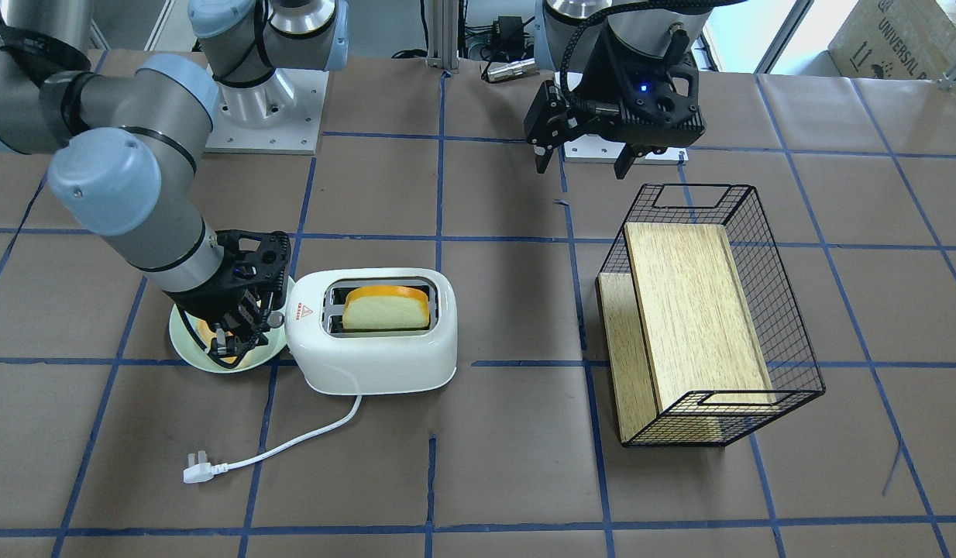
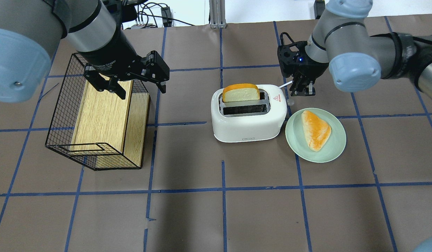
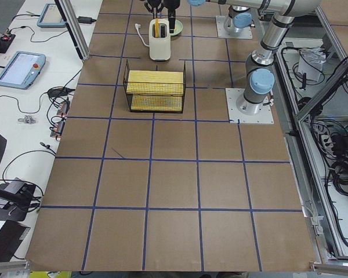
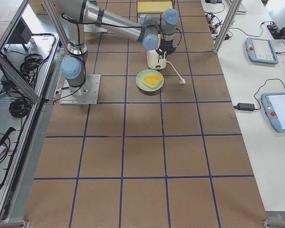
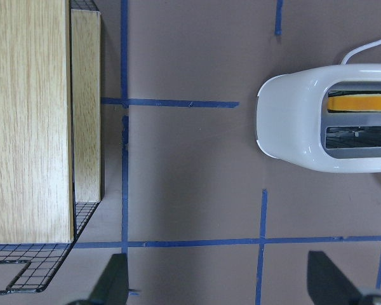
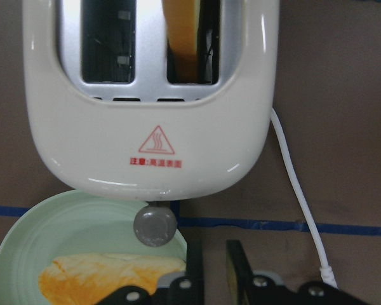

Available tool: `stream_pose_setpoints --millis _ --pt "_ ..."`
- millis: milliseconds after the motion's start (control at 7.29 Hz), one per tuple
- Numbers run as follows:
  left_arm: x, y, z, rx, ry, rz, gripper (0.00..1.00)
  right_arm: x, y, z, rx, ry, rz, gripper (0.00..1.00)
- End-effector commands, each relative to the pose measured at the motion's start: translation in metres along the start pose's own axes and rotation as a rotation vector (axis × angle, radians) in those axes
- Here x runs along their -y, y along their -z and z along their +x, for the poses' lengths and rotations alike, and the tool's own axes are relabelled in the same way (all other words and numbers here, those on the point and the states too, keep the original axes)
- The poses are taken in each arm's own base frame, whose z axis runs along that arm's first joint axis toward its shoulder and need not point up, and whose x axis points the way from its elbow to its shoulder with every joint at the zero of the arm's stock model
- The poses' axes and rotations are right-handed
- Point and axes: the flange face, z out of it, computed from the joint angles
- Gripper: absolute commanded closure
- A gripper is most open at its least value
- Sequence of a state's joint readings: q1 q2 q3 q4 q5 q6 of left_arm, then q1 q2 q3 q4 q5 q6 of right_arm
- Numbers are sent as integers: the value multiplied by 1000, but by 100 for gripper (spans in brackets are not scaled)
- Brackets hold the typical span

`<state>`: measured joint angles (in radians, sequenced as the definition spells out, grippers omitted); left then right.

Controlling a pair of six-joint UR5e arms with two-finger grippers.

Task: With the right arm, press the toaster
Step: 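Lift the right gripper up and away from the toaster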

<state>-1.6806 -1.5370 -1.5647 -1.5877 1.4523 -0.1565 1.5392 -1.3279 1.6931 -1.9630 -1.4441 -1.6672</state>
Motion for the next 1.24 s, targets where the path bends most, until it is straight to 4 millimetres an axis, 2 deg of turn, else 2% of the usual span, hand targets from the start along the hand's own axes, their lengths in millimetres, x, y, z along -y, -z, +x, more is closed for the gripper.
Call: stream_pose_setpoints --millis 0,137,275,412,549,686,961,1098 --pt "0 0 0 0 -1 0 0 6 43 -2 -16 -120 90 51" --pt "0 0 0 0 -1 0 0 13 65 -11 -43 -312 95 37" --pt "0 0 0 0 -1 0 0 15 75 -22 -4 -477 95 21" --pt "0 0 0 0 -1 0 0 15 84 -35 37 -605 84 15" --pt "0 0 0 -1 1 0 0 19 105 -49 39 -785 76 19" --pt "0 0 0 0 1 0 0 23 109 -63 73 -899 62 19" --pt "0 0 0 0 1 0 0 11 115 -75 21 -1191 -89 9" --pt "0 0 0 -1 1 0 0 10 118 -80 19 -1303 -107 0"
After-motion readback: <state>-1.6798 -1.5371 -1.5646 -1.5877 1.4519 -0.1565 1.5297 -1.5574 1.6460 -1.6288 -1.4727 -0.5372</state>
